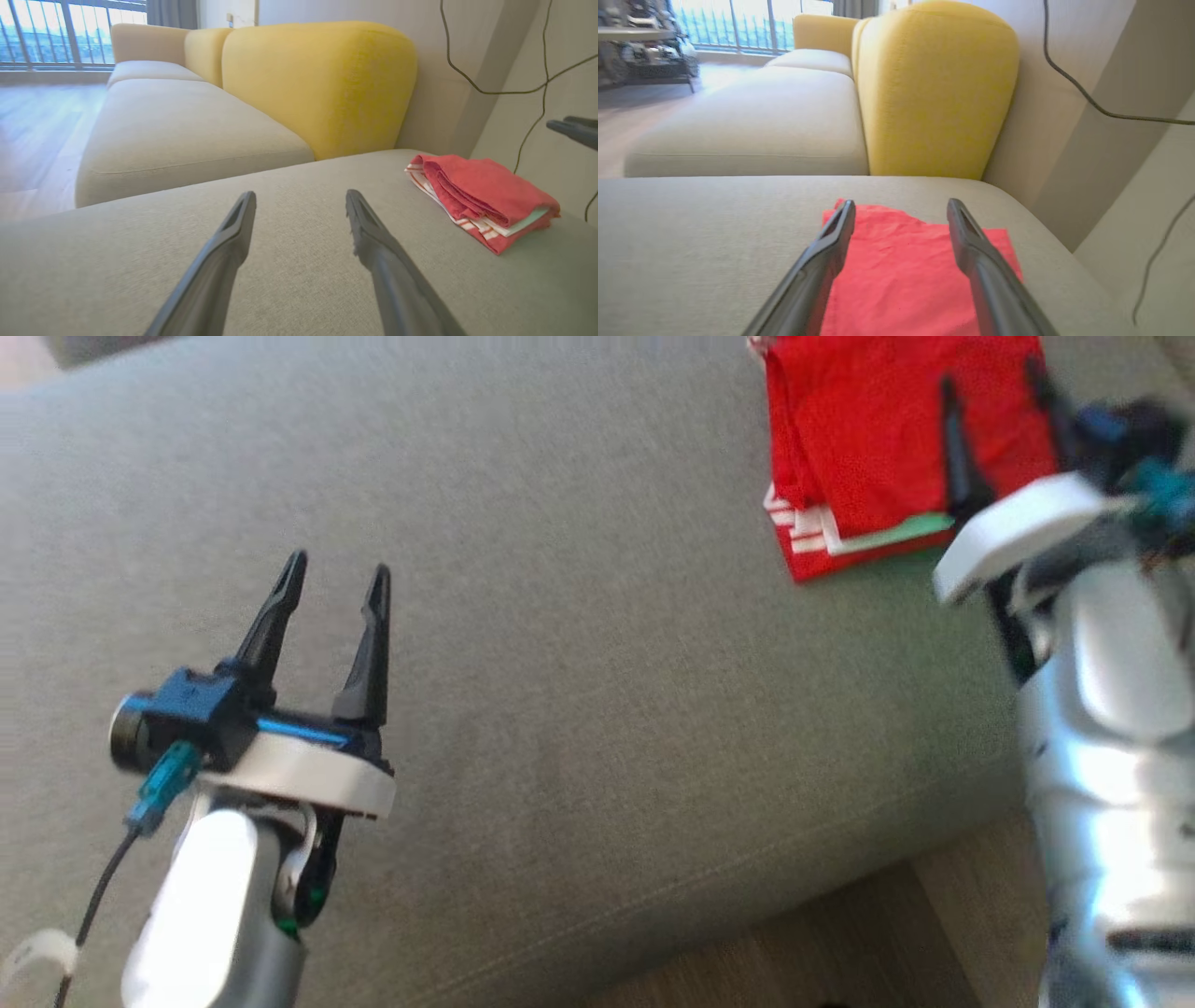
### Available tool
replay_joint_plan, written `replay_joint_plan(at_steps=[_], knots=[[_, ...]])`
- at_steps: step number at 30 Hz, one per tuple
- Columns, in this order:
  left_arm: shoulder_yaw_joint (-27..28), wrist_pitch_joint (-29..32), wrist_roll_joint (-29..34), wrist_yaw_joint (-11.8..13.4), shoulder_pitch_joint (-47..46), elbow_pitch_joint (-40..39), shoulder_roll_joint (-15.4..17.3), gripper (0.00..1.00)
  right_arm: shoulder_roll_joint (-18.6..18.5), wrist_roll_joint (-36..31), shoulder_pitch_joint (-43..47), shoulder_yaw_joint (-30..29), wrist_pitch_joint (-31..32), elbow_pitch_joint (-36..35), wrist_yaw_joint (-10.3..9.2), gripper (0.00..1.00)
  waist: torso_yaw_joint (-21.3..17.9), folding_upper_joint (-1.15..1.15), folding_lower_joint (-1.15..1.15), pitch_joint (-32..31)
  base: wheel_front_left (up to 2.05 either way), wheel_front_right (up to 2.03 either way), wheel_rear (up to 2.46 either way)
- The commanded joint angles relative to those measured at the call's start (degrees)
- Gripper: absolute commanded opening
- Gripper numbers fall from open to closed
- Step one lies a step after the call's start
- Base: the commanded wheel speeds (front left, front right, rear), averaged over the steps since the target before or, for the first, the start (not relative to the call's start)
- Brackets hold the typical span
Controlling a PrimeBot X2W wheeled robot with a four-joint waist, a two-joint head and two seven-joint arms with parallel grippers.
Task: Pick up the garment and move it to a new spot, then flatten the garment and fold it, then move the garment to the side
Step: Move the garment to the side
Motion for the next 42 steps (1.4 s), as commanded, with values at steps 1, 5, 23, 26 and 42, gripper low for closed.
replay_joint_plan(at_steps=[1,5,23,26,42], knots=[[2.6,-0.56,-0.29,0.36,-0.55,-2.41,0.39,1.0,0.48,1.1,0.36,2.43,-0.51,-2.72,-0.02,1.0,2.62,0.0,0.01,-3.78,0.0,0.0,0.0],[5.96,-0.57,-0.68,0.93,3.89,-3.44,-2.26,1.0,0.53,6.48,7.44,10.88,-0.52,-8.28,-0.02,1.0,5.09,0.0,0.01,-7.73,0.0,0.0,0.0],[15.72,-0.59,1.68,-0.26,20.89,-9.1,-7.37,1.0,0.55,14.47,33.65,14.42,-0.53,-24.66,-0.02,1.0,12.44,0.0,0.01,-17.78,0.0,0.0,0.0],[15.37,-0.59,1.17,0.4,21.88,-10.06,-7.4,1.0,0.55,14.61,35.02,14.05,-0.53,-25.6,-0.02,1.0,12.73,0.0,0.01,-17.91,0.0,0.0,0.0],[14.28,-0.59,-0.5,-0.39,22.68,-9.69,-7.42,1.0,0.55,15.76,36.5,13.52,-0.53,-27.43,-0.02,1.0,13.65,0.0,0.01,-17.89,0.0,0.0,0.0]])
